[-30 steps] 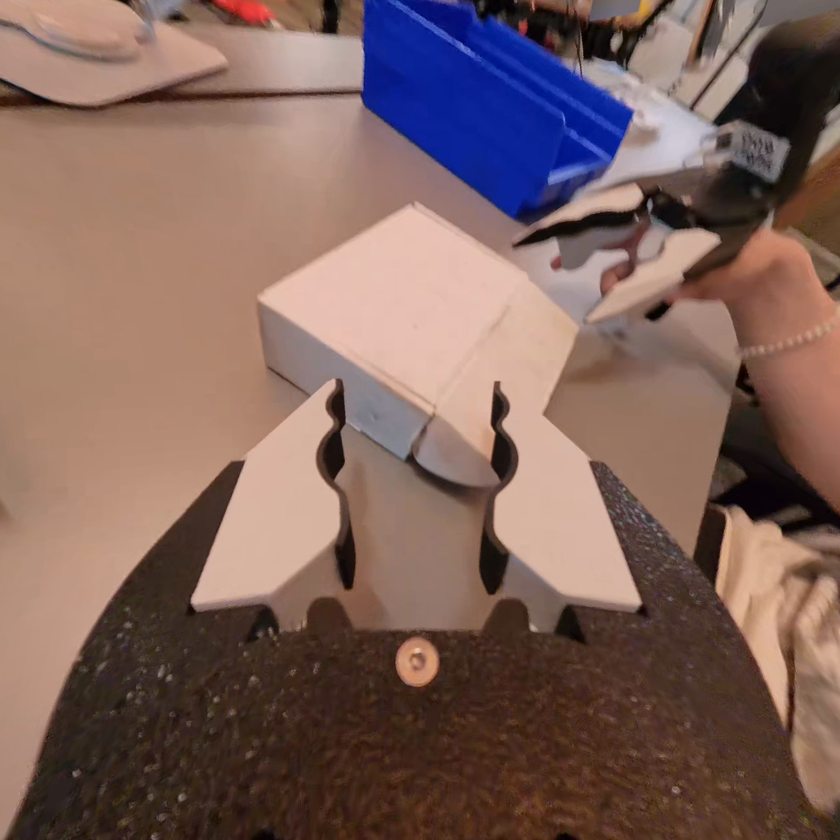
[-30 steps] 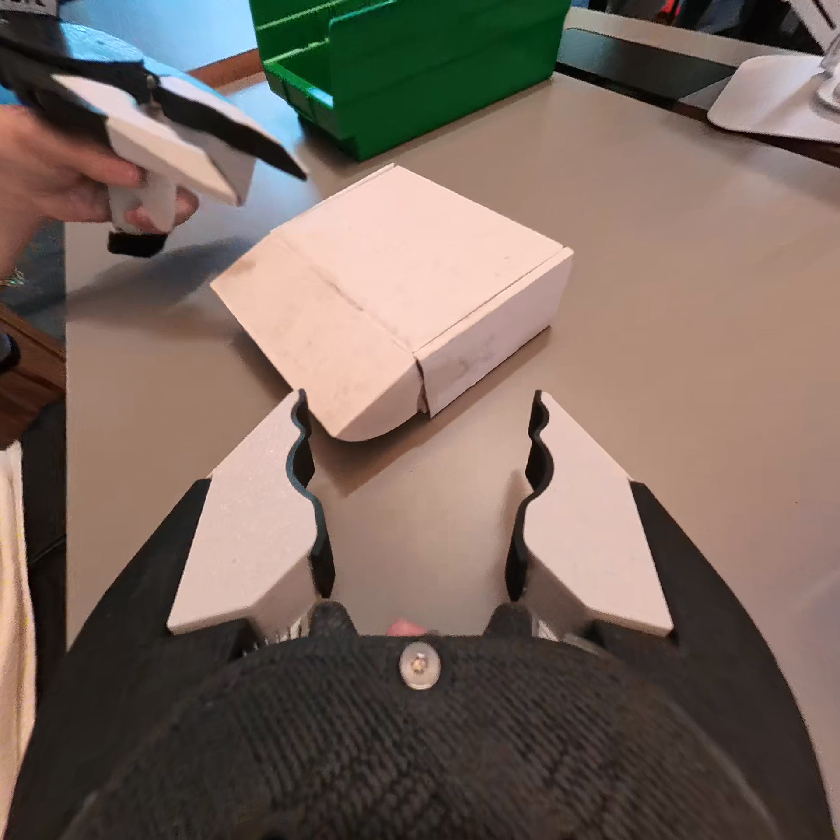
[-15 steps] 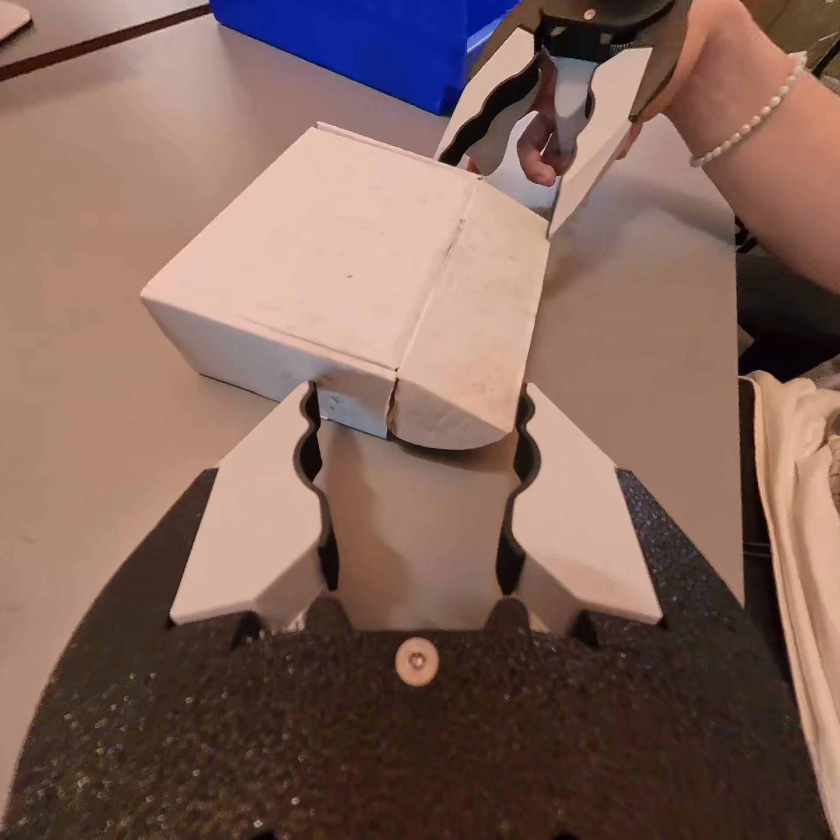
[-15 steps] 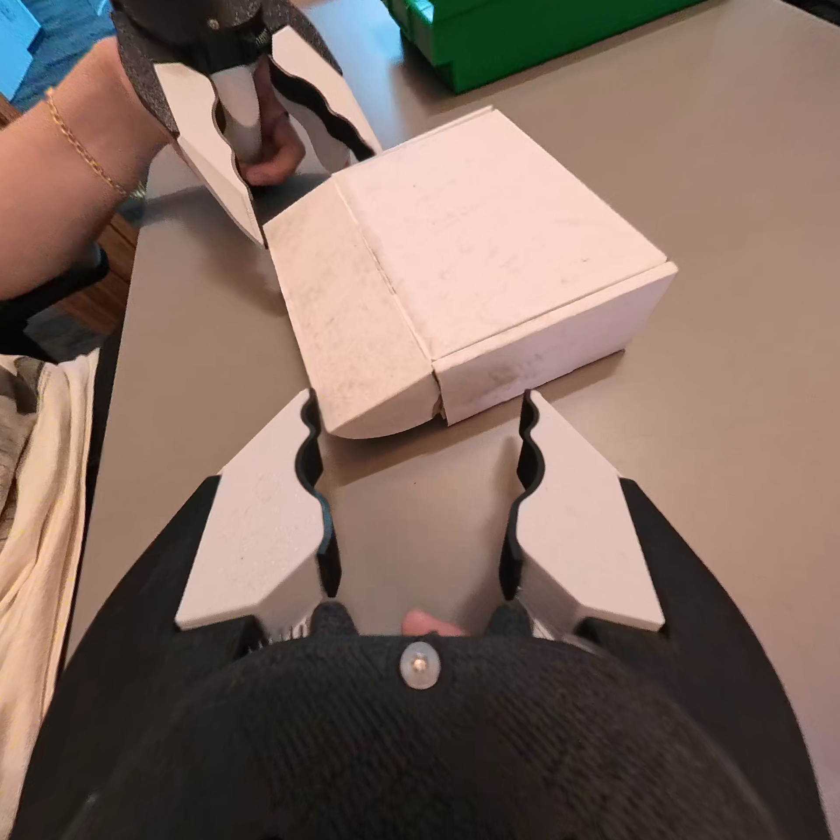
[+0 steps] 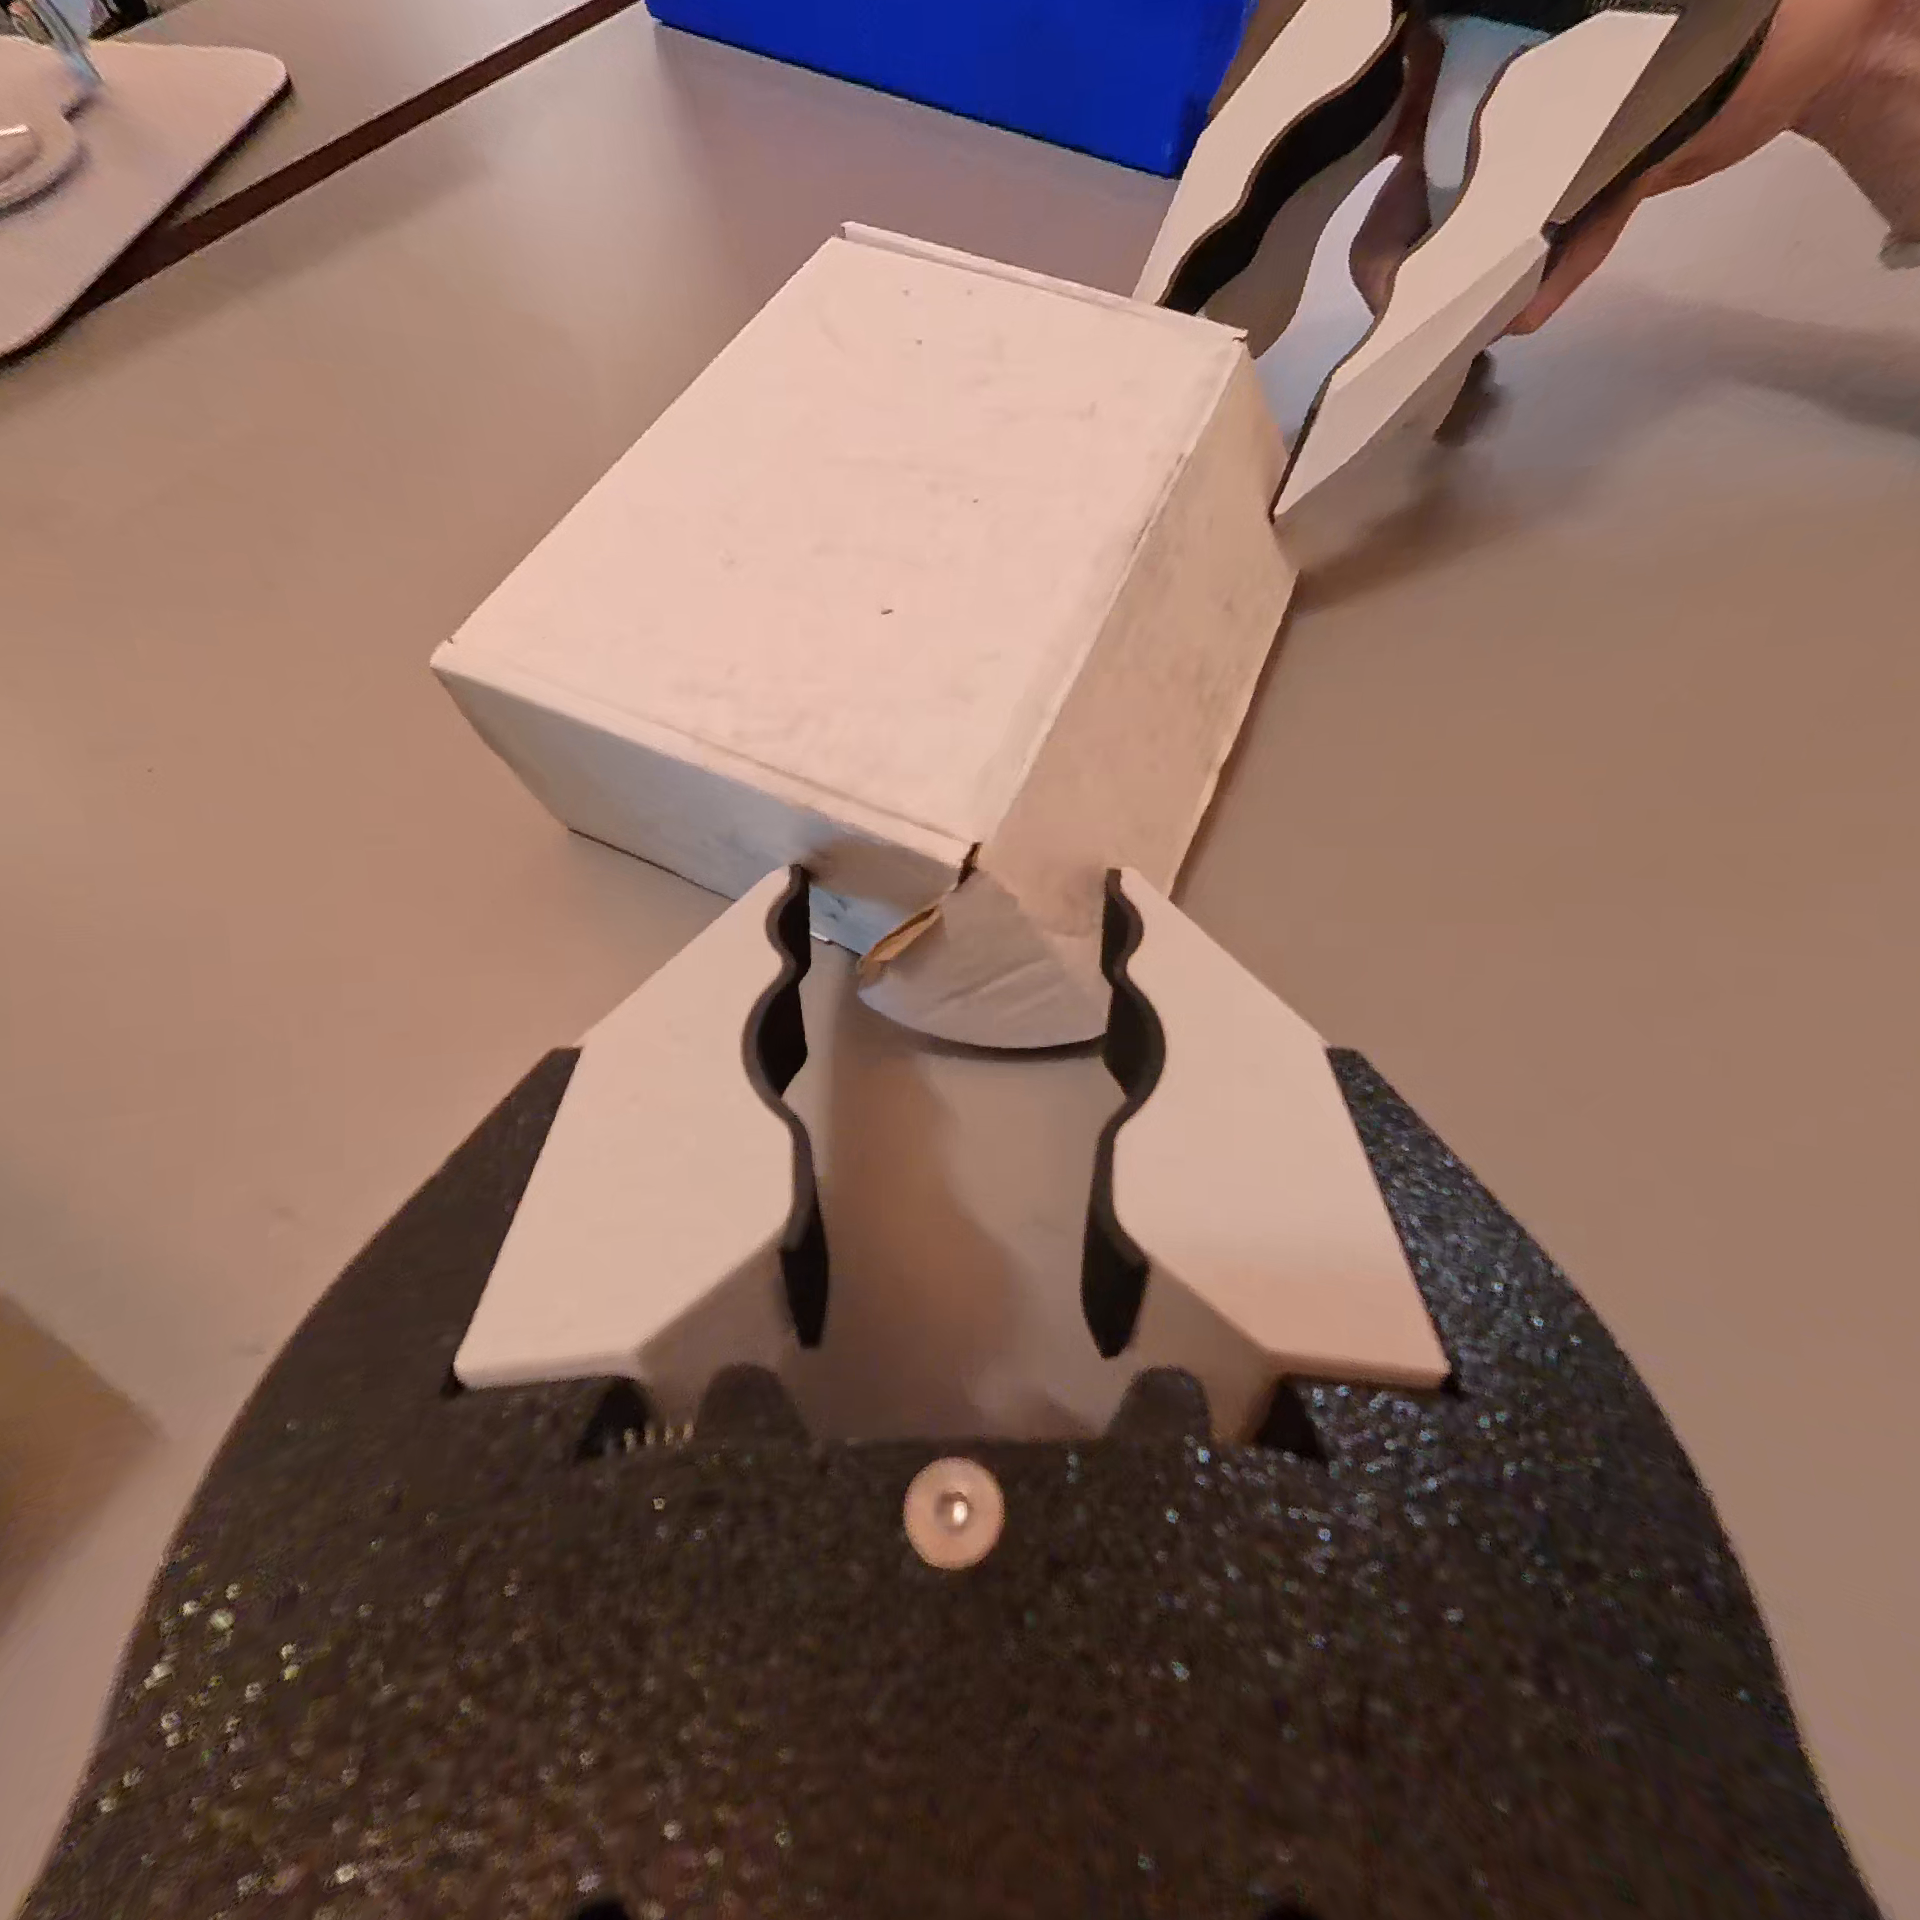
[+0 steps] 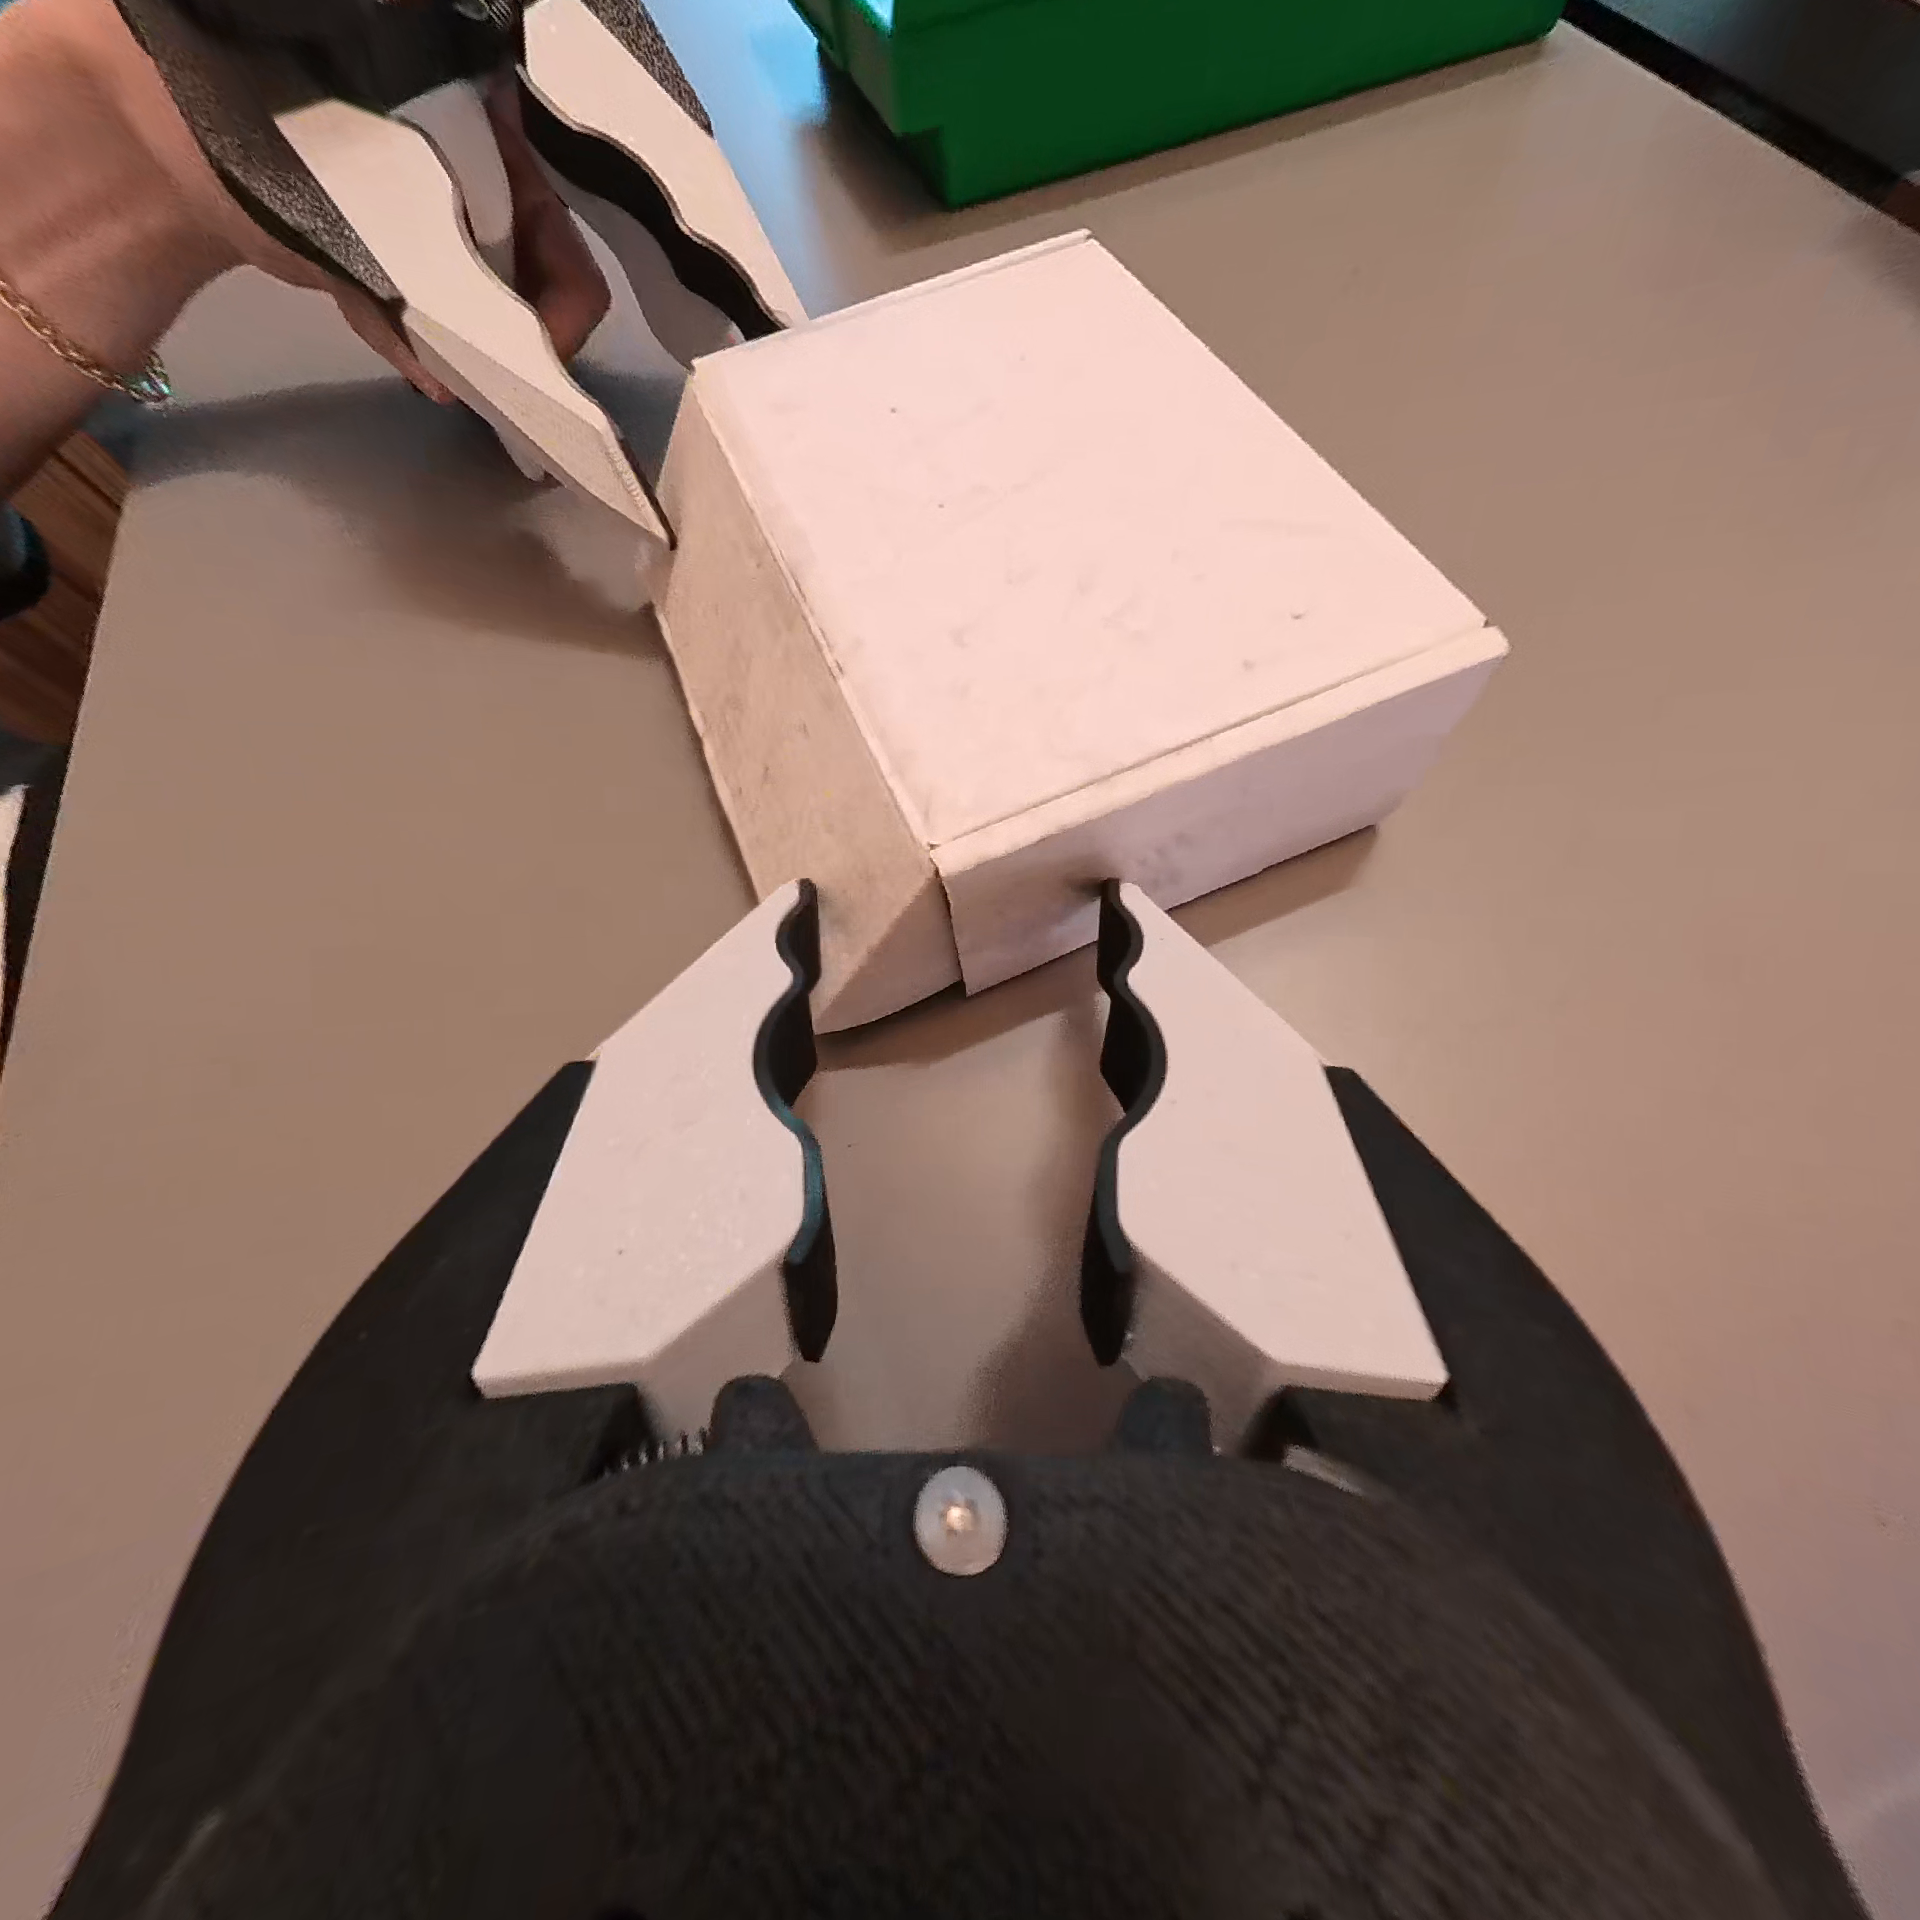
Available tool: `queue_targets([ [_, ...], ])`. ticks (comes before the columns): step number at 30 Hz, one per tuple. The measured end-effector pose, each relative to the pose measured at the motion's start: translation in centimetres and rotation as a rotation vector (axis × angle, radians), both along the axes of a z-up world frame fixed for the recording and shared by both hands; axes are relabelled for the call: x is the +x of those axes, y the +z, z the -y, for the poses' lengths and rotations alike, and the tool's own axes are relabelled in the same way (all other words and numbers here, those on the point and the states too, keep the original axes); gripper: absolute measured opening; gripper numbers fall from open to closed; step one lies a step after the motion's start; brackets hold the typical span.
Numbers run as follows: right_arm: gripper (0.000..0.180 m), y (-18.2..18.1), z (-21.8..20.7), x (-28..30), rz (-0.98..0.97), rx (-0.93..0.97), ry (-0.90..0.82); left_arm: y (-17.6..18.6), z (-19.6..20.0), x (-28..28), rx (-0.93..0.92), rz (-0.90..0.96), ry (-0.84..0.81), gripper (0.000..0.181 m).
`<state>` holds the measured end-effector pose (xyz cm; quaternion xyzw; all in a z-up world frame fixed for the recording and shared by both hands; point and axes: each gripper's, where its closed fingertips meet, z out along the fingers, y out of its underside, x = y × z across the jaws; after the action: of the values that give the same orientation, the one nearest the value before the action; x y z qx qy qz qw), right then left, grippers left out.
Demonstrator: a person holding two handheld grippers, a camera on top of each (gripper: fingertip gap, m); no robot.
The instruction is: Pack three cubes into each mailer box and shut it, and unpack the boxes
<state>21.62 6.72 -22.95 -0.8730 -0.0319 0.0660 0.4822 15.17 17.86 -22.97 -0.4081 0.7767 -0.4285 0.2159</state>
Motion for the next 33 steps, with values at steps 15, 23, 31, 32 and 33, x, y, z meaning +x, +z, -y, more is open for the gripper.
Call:
queue_targets([
  [15, 0.049, 7.3, -1.4, 3.8, 0.388, 0.192, -0.205, -0.1, 0.3, -3.8, 0.586, 0.321, 0.121, 0.068],
  [23, 0.0, 3.8, -6.3, 5.5, 0.577, -0.074, -0.092, 0.1, 0.1, -1.8, 1.058, 0.525, 0.178, 0.053],
  [31, 0.0, 2.9, -6.7, 5.9, 0.482, -0.085, -0.095, 0.7, 0.3, -1.9, 1.203, 0.629, 0.193, 0.033],
  [32, 0.0, 2.9, -6.6, 5.9, 0.476, -0.078, -0.095, 0.7, -0.1, -1.9, 1.196, 0.613, 0.222, 0.037],
  [33, 0.0, 2.8, -6.7, 5.9, 0.469, -0.071, -0.099, 0.6, -0.6, -1.9, 1.185, 0.589, 0.252, 0.041],
])
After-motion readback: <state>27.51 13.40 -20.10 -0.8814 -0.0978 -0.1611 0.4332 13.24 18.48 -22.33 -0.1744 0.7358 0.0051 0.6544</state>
